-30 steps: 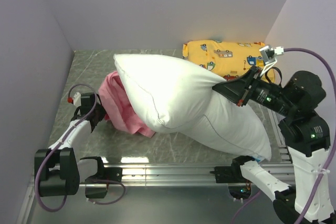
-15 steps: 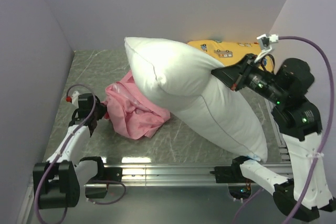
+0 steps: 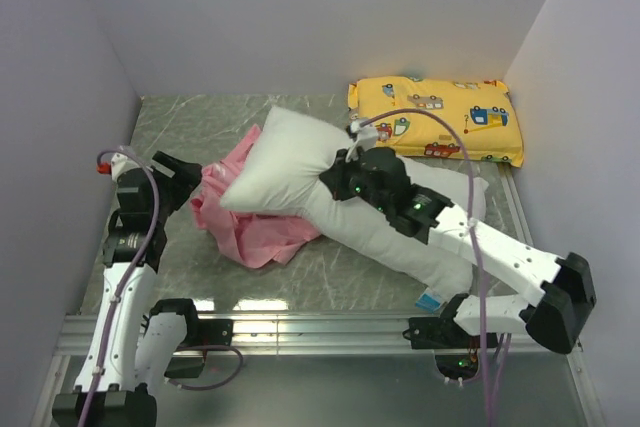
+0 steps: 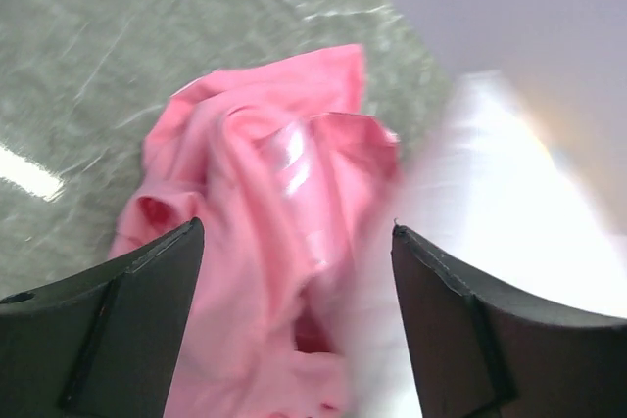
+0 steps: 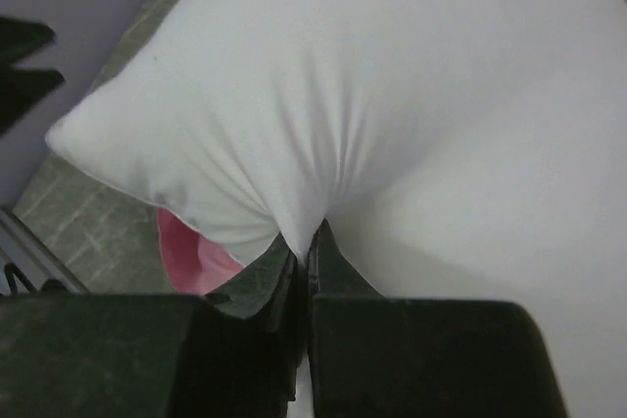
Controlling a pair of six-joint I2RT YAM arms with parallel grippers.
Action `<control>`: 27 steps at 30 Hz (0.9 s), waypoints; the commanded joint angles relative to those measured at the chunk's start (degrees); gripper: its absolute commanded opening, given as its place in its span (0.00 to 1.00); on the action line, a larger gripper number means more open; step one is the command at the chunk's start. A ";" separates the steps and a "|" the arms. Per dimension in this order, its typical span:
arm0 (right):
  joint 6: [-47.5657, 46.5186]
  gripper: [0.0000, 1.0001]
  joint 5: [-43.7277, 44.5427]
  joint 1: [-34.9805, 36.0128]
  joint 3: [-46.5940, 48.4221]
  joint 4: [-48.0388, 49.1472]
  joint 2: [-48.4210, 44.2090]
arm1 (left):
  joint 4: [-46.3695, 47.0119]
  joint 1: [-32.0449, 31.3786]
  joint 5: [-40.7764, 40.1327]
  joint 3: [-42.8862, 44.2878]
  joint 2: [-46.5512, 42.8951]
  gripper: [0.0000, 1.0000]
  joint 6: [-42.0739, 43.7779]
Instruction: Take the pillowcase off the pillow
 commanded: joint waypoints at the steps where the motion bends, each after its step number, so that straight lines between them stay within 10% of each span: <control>1: 2.94 0.00 1.43 2.47 -0.11 19.56 2.62 | -3.93 -0.26 4.05 5.84 -2.50 0.83 2.78; 5: 4.87 0.00 -1.12 2.56 -1.51 19.75 7.21 | -4.82 -0.44 11.23 6.21 -5.67 0.84 5.76; 9: 5.58 0.58 -0.86 2.39 -5.20 17.73 1.79 | -4.56 -1.05 18.80 2.60 -9.61 0.85 8.93; 14: 4.70 0.93 0.90 2.39 -2.67 6.77 -6.93 | -5.70 -4.02 19.79 1.45 -13.58 0.85 11.13; 27: 7.34 1.00 13.46 2.30 -7.39 -15.67 -36.44 | -15.10 -8.96 12.23 10.68 -17.80 0.85 18.69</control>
